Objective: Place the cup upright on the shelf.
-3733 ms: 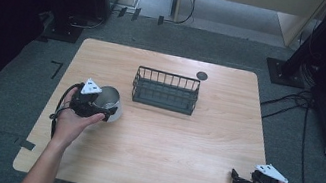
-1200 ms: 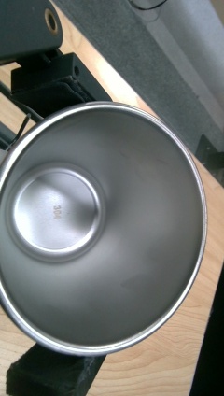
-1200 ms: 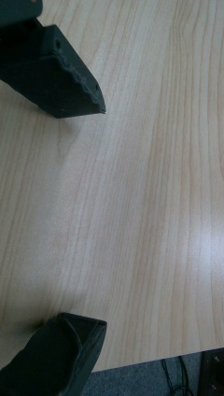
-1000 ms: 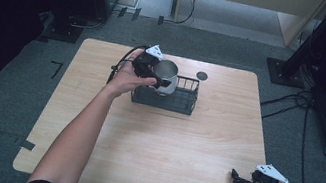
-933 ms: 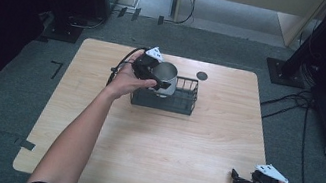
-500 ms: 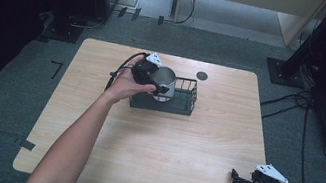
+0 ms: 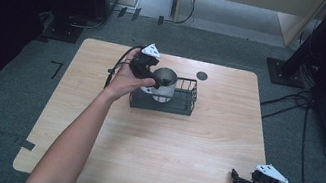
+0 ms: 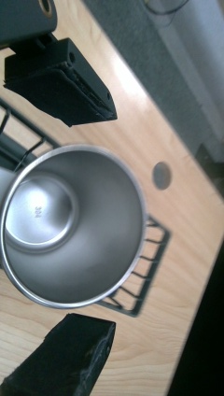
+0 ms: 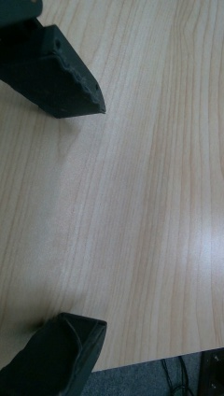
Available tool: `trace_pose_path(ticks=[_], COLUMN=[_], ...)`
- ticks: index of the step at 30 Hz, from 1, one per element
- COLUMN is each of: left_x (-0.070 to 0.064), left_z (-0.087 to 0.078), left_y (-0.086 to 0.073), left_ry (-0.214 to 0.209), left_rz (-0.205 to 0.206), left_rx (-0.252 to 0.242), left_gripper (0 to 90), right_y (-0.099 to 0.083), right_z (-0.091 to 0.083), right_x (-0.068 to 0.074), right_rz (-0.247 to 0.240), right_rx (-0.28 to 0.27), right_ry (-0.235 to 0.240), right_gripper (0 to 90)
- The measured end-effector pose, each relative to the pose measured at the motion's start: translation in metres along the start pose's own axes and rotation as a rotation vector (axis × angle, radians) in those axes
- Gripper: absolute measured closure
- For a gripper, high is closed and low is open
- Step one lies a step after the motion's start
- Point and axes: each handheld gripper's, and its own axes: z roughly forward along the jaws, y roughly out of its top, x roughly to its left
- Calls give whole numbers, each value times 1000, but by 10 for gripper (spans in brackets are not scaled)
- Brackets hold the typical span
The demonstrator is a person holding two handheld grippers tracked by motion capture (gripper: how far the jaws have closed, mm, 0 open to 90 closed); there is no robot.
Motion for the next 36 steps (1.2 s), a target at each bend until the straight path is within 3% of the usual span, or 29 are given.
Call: trace_pose_path(ticks=[9, 16, 22, 27, 36], left_x=[4, 1, -8, -15, -24], left_z=[-27, -49, -72, -84, -101], left_y=[-6, -27, -48, -67, -111], left_ry=[-2, 18, 59, 96, 191], left_rz=[-38, -52, -92, -106, -184], left_rx=[-60, -102, -140, -137, -137], left_gripper=[27, 42, 20, 0, 0], right_y=[0, 0, 0, 0, 0], right_z=[0, 0, 0, 0, 0], right_x=[0, 0, 0, 0, 0], right_rz=[-1, -2, -2, -4, -4], right_rx=[0, 0, 1, 1, 1], right_ry=[0, -1, -1, -1, -2], right_gripper=[0, 0, 0, 0, 0])
